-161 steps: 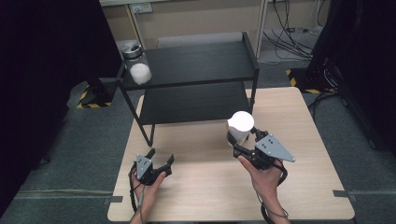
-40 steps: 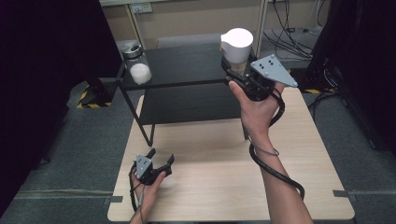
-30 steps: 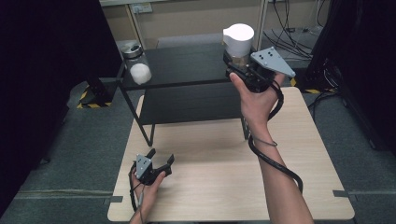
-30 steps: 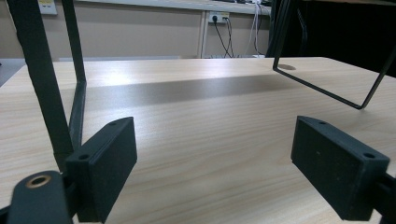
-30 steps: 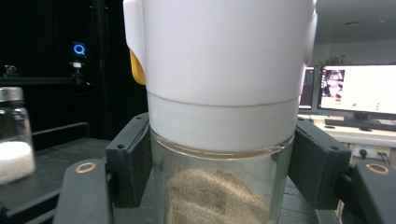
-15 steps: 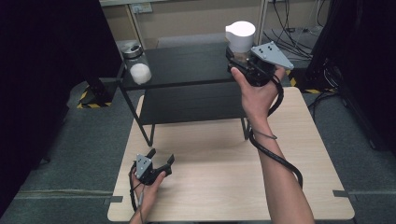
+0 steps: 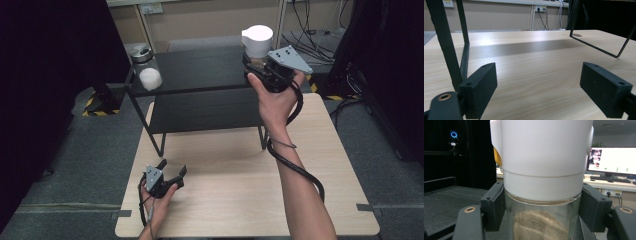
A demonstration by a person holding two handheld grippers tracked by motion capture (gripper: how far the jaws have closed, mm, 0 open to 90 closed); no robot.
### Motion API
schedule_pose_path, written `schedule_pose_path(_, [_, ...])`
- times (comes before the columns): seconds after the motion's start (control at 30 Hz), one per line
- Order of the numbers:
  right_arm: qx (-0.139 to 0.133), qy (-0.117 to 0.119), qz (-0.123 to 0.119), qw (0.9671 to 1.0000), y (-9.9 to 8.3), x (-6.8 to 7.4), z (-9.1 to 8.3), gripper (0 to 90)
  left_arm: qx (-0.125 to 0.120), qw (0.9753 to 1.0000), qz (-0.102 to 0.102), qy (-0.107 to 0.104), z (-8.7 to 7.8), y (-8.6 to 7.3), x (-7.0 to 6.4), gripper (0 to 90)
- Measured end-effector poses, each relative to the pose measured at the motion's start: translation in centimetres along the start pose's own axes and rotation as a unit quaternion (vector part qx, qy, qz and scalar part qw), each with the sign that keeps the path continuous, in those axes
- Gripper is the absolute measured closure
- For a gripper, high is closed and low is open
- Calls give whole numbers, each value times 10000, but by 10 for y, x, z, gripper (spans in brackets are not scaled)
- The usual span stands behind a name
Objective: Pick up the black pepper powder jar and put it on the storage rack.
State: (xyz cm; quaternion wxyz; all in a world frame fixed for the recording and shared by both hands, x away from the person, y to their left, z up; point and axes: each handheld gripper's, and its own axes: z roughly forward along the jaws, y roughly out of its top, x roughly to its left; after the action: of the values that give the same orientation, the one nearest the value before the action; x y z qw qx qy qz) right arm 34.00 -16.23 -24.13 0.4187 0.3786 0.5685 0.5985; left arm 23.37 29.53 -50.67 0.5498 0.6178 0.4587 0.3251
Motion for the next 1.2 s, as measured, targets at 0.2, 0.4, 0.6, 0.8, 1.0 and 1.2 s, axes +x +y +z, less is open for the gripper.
schedule_pose_path(0.2, [-10, -13, 41, 10000, -2, -1, 1, 308, 5, 10000, -8, -1, 0, 0, 0, 138])
schedule_pose_path(0.4, [-22, 10, 58, 10000, -3, -2, 2, 307, 8, 10000, -6, 1, 0, 0, 0, 139])
schedule_pose_path(0.6, [-42, 26, 76, 10000, -5, -2, 4, 305, 18, 10000, -7, 0, 0, 1, 0, 139])
schedule_pose_path(0.8, [-35, 17, 64, 10000, -5, -1, 6, 304, 21, 10000, -13, -3, 0, 1, 0, 138])
schedule_pose_path(1.0, [-37, 30, 114, 9999, -6, -2, 5, 287, 21, 10000, -9, 0, 0, 1, 0, 138])
schedule_pose_path(1.2, [-77, 106, 41, 9999, -8, -2, 3, 188, 12, 10000, -11, 1, 1, 1, 0, 138])
